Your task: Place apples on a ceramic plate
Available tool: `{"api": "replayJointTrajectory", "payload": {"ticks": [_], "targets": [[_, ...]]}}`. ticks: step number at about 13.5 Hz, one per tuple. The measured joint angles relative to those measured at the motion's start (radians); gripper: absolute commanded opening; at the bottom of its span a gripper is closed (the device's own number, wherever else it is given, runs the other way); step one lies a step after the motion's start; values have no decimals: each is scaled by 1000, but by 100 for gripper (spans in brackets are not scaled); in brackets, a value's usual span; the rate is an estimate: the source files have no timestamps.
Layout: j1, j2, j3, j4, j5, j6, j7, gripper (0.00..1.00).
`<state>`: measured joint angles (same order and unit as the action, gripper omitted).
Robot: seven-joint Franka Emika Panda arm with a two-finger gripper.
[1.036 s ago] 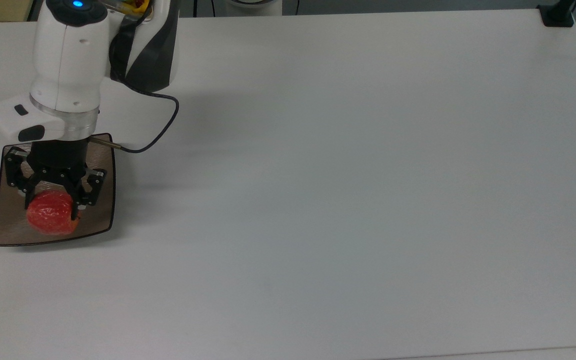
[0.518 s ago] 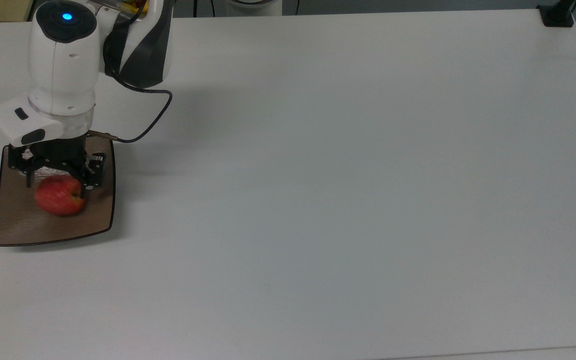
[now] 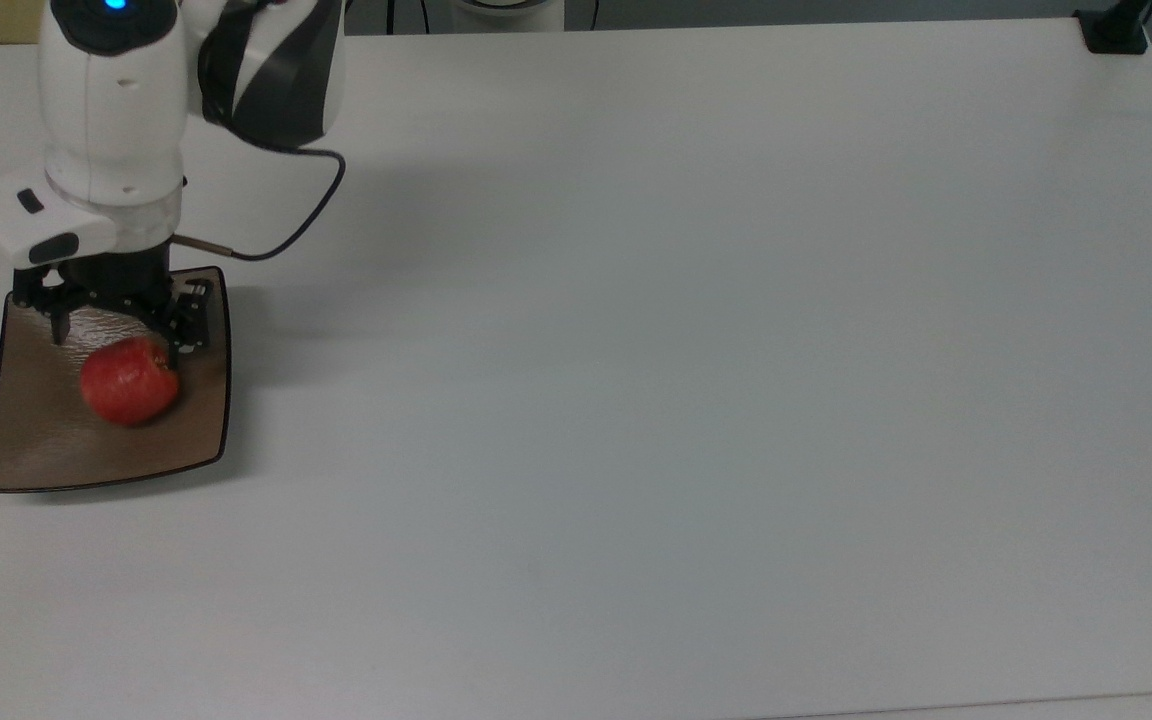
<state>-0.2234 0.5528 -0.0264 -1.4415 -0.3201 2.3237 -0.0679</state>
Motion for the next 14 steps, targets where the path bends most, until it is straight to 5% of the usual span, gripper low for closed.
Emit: {"api": "replayJointTrajectory", "payload": {"ticks": [8, 14], "targets": [[76, -298, 10, -9, 355, -522, 2, 100], [176, -484, 12, -175, 389, -545, 144, 100]]}}
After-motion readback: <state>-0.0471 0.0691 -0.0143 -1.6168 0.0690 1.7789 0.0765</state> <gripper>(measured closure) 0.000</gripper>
